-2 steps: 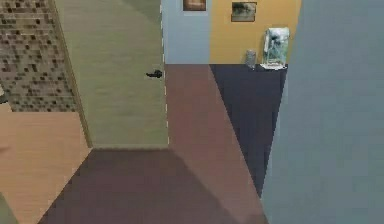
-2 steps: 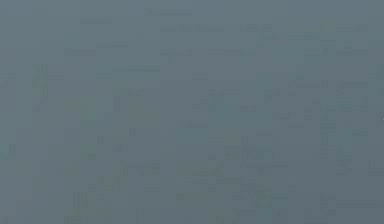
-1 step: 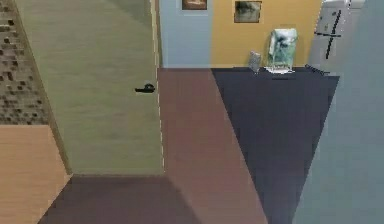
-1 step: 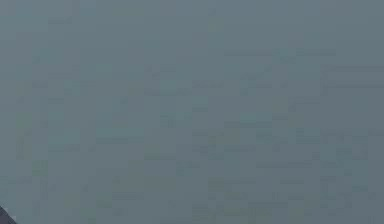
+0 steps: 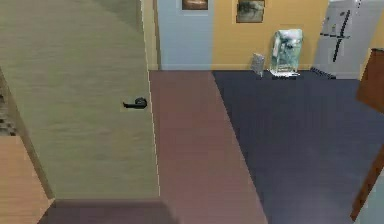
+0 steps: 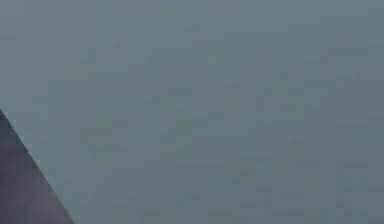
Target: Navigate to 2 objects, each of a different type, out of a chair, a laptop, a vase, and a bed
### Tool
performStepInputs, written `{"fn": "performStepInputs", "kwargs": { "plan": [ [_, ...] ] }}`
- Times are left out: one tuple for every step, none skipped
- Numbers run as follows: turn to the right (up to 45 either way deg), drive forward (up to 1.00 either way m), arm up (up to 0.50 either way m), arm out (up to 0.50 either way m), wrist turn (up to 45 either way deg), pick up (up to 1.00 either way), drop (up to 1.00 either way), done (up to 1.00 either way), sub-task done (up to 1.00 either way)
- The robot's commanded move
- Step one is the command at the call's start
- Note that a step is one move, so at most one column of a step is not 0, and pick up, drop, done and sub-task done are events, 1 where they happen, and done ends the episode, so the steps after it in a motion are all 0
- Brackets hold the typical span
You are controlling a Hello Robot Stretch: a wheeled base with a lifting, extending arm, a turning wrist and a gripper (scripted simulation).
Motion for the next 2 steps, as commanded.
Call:
{"fn": "performStepInputs", "kwargs": {
  "plan": [
    [-45.0,0.00,0.00,0.00,0.0,0.00,0.00,0.00,0.00],
    [-42.0,0.00,0.00,0.00,0.0,0.00,0.00,0.00,0.00]
  ]
}}
